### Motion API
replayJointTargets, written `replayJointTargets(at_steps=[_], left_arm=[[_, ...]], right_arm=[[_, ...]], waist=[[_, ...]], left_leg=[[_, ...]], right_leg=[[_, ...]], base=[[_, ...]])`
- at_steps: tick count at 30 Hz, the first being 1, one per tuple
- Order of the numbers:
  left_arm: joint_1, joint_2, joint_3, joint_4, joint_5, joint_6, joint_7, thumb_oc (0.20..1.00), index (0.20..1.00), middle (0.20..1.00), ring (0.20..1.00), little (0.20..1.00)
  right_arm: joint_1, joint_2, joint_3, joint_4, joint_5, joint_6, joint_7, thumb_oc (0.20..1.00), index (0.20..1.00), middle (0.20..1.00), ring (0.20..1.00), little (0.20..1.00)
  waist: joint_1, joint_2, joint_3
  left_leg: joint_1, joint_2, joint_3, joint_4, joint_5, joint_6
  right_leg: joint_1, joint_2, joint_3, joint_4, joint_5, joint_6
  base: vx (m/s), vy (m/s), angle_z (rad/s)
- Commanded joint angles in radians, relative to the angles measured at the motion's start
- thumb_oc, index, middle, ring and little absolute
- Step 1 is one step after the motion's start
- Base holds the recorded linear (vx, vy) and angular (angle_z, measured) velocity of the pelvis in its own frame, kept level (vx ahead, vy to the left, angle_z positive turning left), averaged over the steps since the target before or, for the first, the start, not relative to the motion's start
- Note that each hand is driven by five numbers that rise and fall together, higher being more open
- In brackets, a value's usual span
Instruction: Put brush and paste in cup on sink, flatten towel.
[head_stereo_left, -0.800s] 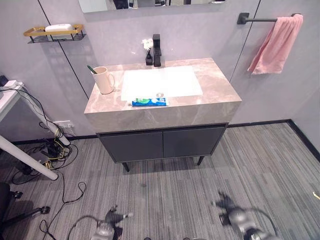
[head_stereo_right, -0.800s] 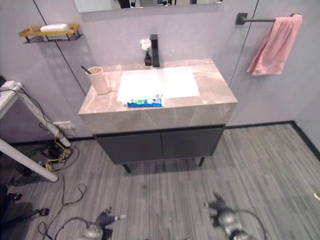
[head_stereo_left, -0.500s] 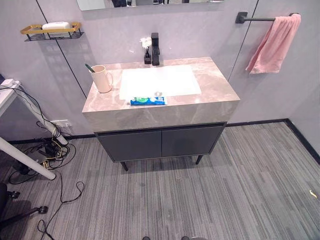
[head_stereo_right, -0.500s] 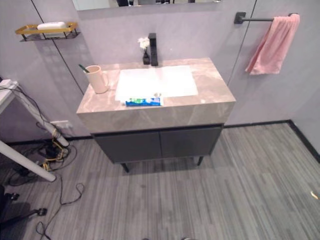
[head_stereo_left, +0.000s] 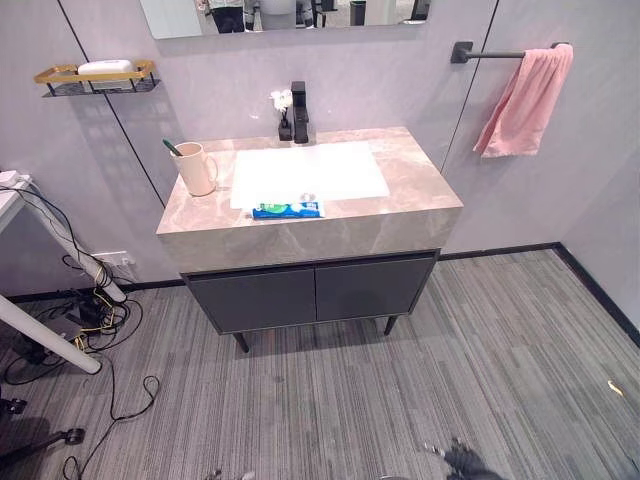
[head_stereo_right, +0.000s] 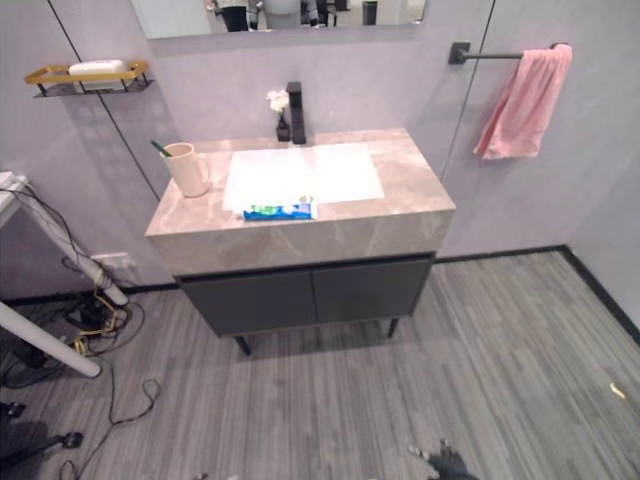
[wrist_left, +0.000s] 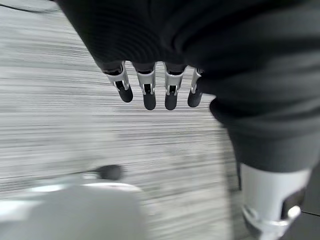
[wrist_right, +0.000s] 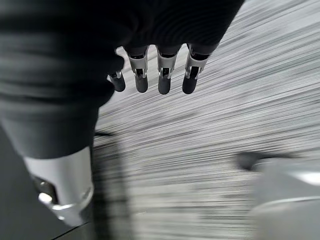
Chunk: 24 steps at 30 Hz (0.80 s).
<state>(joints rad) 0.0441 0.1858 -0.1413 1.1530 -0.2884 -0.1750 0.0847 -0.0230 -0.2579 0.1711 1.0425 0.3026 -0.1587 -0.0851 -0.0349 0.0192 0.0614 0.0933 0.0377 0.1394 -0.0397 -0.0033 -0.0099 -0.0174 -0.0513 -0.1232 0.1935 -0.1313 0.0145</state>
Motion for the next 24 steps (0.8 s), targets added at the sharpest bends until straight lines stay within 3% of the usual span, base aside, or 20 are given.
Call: replayJointTargets(at_steps=[1,7,8,13,24], left_arm=[[-0.078,0.052,-0.005,-0.022,-0.06,-0.079,0.027,1.0,1.0,1.0,1.0,1.0],[-0.09,0.052,-0.005,-0.128,-0.119,-0.088,0.033,1.0,1.0,1.0,1.0,1.0],[-0.077,0.057,-0.02,-0.251,-0.126,-0.108,0.044,1.0,1.0,1.0,1.0,1.0],[-0.07,0.072,-0.033,-0.35,-0.114,-0.113,0.046,1.0,1.0,1.0,1.0,1.0],[-0.1,0.057,-0.038,-0.271,-0.148,-0.096,0.049,1.0,1.0,1.0,1.0,1.0]], right_arm=[[-0.077,-0.026,0.047,0.017,0.01,-0.061,-0.001,1.0,1.0,1.0,1.0,1.0],[-0.085,-0.033,0.056,-0.036,0.003,-0.056,-0.007,1.0,1.0,1.0,1.0,1.0],[-0.069,-0.033,0.04,-0.099,0.02,-0.066,-0.022,1.0,1.0,1.0,1.0,1.0],[-0.044,-0.038,0.022,-0.165,0.015,-0.075,-0.039,1.0,1.0,1.0,1.0,1.0],[-0.038,-0.051,0.04,-0.156,-0.024,-0.063,-0.056,1.0,1.0,1.0,1.0,1.0]], waist=[[0.002,-0.059,0.024],[0.005,-0.061,0.033],[0.002,-0.057,0.061],[-0.006,-0.061,0.13],[-0.021,-0.048,0.124]], left_leg=[[0.071,0.016,0.002,-0.048,-0.025,-0.05],[0.075,0.017,-0.009,-0.048,-0.024,-0.046],[0.069,0.023,-0.013,-0.039,-0.021,-0.039],[-0.025,0.022,-0.033,0.08,-0.044,-0.029],[-0.039,0.06,-0.029,0.058,-0.011,-0.059]], right_leg=[[0.126,-0.122,-0.024,-0.281,0.225,0.132],[0.135,-0.123,-0.036,-0.269,0.221,0.129],[0.092,-0.124,-0.028,-0.183,0.191,0.122],[-0.016,-0.13,-0.011,-0.035,0.142,0.118],[-0.02,-0.098,-0.023,-0.053,0.136,0.098]], base=[[-0.02,-0.011,-0.06],[-0.02,-0.008,0.03],[-0.12,0.003,0.14],[-0.13,-0.001,0.07],[0.02,-0.073,0.01]])
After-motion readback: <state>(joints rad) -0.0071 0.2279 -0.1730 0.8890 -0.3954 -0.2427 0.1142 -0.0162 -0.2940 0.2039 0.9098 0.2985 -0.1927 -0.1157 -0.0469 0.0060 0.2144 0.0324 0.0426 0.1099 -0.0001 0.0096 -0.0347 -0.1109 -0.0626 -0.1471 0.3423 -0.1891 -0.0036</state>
